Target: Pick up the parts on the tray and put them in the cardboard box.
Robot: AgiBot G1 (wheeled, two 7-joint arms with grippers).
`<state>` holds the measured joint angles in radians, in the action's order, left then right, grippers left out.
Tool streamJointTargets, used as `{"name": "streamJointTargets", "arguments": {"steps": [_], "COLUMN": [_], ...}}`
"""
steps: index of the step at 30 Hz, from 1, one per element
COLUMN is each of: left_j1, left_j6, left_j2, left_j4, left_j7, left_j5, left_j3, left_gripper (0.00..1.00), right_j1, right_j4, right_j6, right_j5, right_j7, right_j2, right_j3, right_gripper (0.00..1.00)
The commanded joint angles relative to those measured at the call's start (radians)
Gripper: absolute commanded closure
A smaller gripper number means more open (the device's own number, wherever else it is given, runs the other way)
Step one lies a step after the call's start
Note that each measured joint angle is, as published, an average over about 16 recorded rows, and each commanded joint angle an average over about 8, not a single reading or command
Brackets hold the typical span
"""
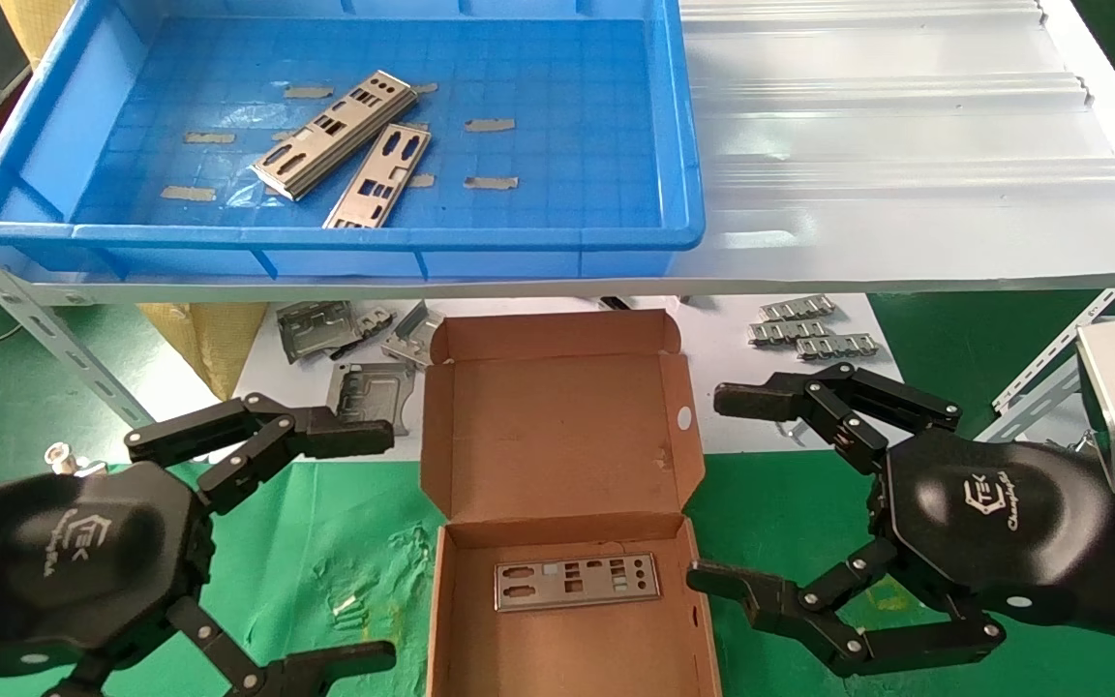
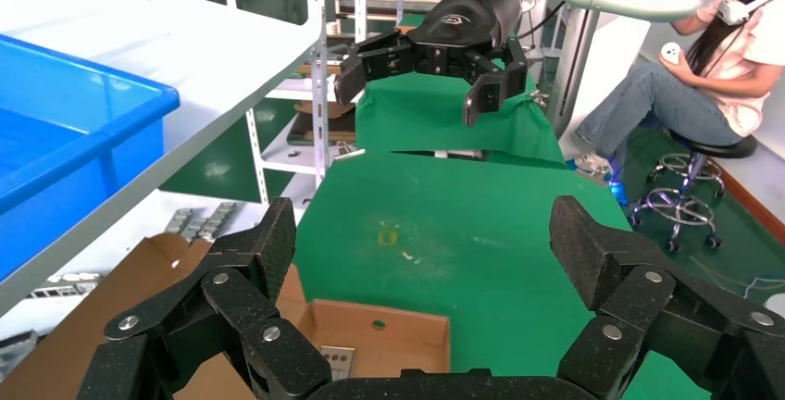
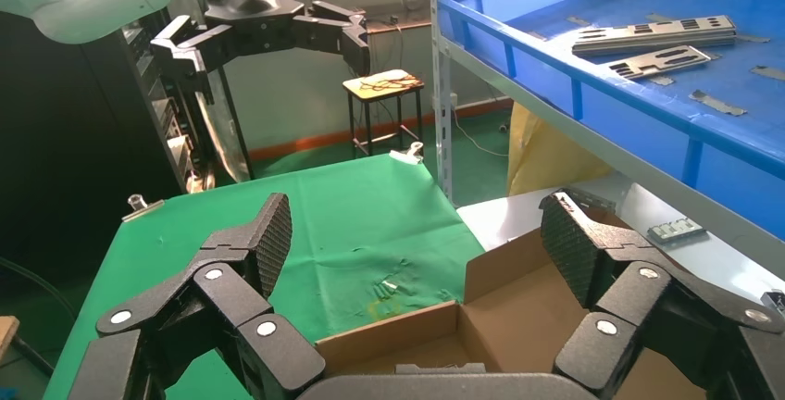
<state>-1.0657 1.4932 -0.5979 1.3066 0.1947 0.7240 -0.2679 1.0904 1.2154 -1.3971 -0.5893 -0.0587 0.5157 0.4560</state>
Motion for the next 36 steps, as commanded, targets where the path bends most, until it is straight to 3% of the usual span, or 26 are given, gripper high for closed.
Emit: {"name": "streamJointTargets", "arguments": {"steps": [1,36], "left_j1": [0.002,-0.008], "left_j6": [-0.001,0.002], "left_j2": [0.003,-0.012], "left_j4": [0.004,-0.022], "left_j7": [0.001,-0.007], "left_j5": [-0.002,0.006], "left_j3": [0.002,-0.011], "left_gripper": [0.0,0.0], "right_j1": [0.0,0.0], "right_j4": [0.0,0.0], "right_j6": [0.0,0.0], "right_j5": [0.0,0.0], "right_j7": [0.0,0.0], "right_j2": [0.0,0.0], "right_j3": [0.0,0.0], "right_gripper": [0.0,0.0]}}
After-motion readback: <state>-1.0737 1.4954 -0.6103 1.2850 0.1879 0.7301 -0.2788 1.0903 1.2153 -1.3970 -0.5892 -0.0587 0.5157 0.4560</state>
